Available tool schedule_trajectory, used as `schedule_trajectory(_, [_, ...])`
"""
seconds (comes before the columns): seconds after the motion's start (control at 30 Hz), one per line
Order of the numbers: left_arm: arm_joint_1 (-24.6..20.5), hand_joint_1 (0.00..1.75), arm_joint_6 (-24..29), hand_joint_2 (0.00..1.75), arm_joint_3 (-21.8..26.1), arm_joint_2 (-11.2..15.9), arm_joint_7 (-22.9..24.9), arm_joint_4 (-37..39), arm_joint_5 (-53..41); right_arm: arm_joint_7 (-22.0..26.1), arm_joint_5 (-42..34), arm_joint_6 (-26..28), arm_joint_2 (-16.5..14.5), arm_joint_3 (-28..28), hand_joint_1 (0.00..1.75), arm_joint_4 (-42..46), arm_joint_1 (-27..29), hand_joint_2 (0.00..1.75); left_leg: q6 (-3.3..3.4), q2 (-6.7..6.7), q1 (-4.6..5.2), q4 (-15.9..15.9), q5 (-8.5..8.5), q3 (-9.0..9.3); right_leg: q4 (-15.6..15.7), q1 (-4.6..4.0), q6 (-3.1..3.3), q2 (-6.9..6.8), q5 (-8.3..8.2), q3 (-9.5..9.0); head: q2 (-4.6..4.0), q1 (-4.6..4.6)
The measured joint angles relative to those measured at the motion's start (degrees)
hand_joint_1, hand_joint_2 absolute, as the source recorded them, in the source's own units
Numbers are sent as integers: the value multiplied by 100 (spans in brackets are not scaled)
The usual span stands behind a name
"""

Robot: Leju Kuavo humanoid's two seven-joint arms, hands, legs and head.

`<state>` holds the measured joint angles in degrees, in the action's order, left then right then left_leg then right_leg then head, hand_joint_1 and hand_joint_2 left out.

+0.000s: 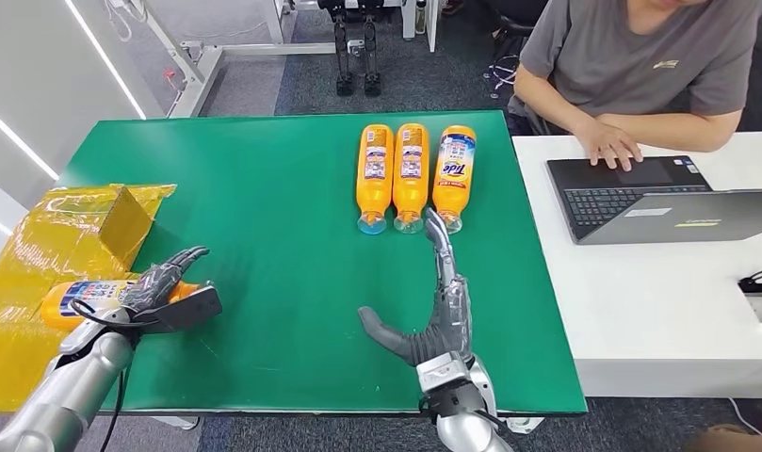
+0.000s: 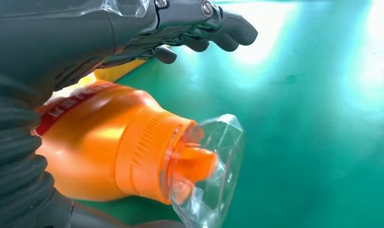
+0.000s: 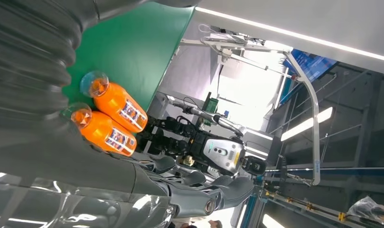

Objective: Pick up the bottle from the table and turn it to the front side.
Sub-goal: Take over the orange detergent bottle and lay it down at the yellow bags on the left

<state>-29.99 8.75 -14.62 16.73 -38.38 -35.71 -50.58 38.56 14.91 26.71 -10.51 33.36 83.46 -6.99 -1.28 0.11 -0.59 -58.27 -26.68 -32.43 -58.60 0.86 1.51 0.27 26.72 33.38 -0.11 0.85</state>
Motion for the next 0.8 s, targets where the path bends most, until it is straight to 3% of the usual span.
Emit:
schedule_trajectory(0.47, [182,0,1694,175,230,-221,-156,-452,913,108,-97,-24,-11,-40,0,-19,67,175,0,-3,-1,-4,0,-14,0,-1,-1,-2,-1,6,0,-2])
schedule_trajectory(0.8, [656,0,1957,175,326,-180,-171,-1110,1562,130,-219,-100,-32,-26,0,-120,-29,175,0,-5,-2,-4,0,-17,0,-1,-1,-3,0,8,0,-2])
